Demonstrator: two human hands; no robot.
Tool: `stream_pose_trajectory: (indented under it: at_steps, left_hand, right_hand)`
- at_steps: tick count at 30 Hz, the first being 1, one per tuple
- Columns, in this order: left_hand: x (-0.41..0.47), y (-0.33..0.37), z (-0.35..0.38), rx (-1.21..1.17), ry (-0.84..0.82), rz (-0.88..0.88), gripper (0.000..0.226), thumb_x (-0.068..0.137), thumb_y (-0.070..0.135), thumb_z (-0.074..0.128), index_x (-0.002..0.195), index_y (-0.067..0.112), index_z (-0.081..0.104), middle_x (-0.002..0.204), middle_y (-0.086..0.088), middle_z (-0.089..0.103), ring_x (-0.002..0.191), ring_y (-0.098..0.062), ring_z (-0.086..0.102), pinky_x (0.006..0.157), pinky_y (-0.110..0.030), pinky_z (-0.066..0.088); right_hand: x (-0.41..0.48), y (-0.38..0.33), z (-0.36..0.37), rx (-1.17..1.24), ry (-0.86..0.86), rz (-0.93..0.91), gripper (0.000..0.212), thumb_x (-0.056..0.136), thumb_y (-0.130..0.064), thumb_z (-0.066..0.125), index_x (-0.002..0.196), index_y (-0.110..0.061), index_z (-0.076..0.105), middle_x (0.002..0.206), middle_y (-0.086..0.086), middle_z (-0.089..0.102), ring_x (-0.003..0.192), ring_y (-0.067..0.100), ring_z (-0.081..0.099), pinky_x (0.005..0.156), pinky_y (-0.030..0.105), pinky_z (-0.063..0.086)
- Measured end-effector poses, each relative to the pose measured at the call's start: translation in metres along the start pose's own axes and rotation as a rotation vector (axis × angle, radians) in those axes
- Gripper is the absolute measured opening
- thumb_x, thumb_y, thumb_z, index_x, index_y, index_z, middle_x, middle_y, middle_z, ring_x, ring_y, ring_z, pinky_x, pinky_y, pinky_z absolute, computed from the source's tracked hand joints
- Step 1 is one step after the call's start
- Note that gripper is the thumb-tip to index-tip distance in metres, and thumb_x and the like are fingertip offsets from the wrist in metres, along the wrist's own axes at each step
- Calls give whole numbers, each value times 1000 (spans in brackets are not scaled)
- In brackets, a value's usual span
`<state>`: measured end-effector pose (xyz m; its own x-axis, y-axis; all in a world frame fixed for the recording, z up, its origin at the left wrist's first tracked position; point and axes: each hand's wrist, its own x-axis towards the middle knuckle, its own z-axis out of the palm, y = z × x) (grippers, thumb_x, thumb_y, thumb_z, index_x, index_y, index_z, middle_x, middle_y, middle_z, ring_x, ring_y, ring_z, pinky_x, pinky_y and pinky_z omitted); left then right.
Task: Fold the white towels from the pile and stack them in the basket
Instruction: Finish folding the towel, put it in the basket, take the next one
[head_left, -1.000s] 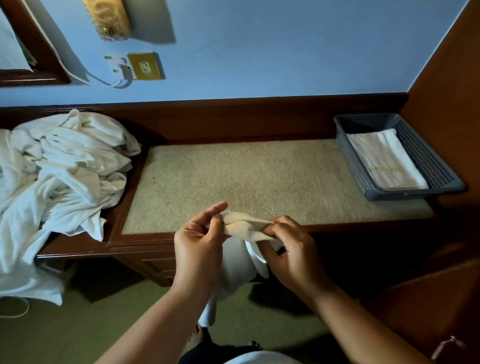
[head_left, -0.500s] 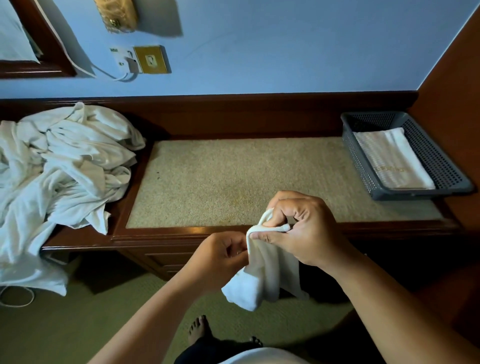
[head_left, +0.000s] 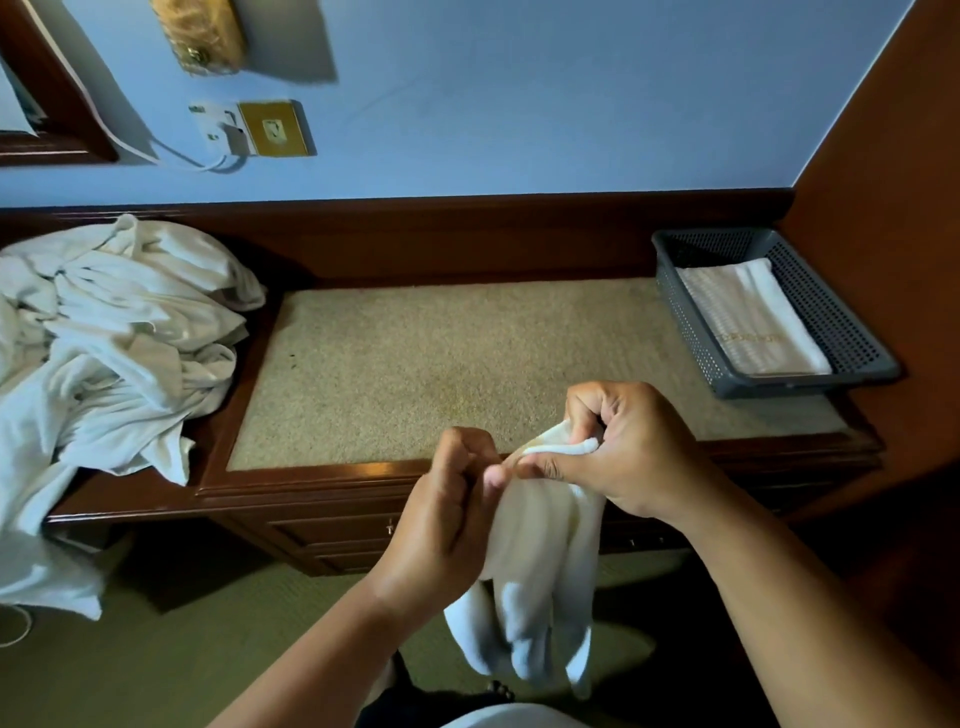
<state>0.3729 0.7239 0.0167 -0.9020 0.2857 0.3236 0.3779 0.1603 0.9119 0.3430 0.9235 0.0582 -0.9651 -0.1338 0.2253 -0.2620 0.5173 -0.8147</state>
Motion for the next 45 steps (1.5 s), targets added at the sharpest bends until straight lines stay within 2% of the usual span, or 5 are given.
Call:
stream_pose_trajectory:
  at_steps: [12, 18, 31, 36, 45]
  left_hand:
    - [-5, -13, -3, 14, -85, -100, 13, 101, 29, 55, 98, 19, 62, 77, -1, 60, 69, -24, 55, 63, -33, 45]
    - [0, -1, -11, 206, -104, 19, 10, 101, 17, 50, 98, 20, 59, 77, 11, 59, 69, -7, 56, 63, -18, 40]
    - [-26, -42, 1, 413, -192, 82, 19, 104, 34, 49, 86, 32, 45, 85, 18, 46, 81, -11, 47, 74, -30, 40]
    - [-78, -131, -15, 781, -451, -304, 70, 91, 75, 16, 95, 23, 62, 99, 6, 59, 106, -20, 51, 86, -40, 38]
    - [-123, -183, -90, 1168, -459, -767, 31, 101, 49, 39, 121, 35, 58, 127, 15, 59, 123, -18, 43, 93, -39, 28]
  right_hand:
    - [-4, 12, -10, 87, -76, 106, 47, 62, -60, 79, 66, -27, 47, 57, -14, 41, 56, 4, 37, 53, 28, 31]
    - [-6, 5, -21, -157, -334, 79, 31, 90, -32, 67, 118, -43, 59, 73, 1, 60, 58, 5, 50, 61, 28, 43]
    - [2, -11, 21, -602, -35, -261, 12, 59, -20, 38, 54, -19, 49, 46, 0, 45, 42, 24, 41, 47, 14, 11]
    - [14, -10, 8, -466, -18, -96, 10, 59, -14, 37, 52, -16, 45, 46, 0, 39, 46, 15, 41, 43, 24, 27]
    - [25, 33, -25, -258, -295, 142, 62, 69, -55, 85, 51, -12, 43, 48, -12, 36, 48, 6, 33, 48, 25, 25]
